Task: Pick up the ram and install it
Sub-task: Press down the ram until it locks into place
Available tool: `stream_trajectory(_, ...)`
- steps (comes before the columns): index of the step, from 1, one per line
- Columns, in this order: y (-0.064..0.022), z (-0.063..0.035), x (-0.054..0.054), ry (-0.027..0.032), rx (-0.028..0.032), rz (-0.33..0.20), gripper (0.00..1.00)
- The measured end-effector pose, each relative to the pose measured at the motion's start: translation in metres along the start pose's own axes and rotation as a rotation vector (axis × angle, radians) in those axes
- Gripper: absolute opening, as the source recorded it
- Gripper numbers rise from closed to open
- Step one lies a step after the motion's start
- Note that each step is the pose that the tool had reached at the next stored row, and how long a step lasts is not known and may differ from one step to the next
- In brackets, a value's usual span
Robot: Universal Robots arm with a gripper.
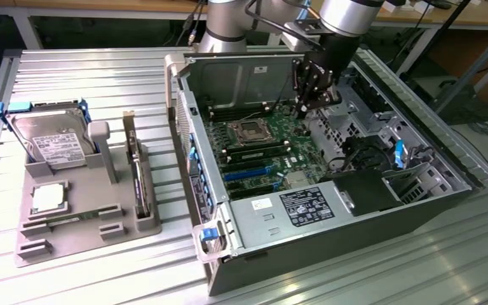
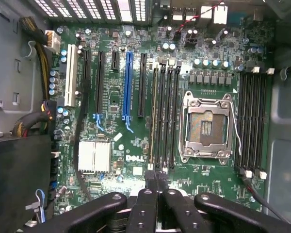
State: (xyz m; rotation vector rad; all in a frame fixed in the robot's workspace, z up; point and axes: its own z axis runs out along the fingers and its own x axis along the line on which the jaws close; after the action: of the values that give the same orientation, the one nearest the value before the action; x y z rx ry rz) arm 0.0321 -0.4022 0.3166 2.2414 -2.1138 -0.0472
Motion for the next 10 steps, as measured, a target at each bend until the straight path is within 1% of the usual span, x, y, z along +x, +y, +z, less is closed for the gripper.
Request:
stream_trajectory(7,0.0000,0.0000,0.0000,0.0000,0.0061,0.006,0.10)
stream_trajectory(9,0.0000,0.0000,0.0000,-0.0011,0.0067,0.026,0.10)
stream_trajectory(10,0.0000,-0.0001,-0.0001,-0.0028,0.0071,0.056,0.10)
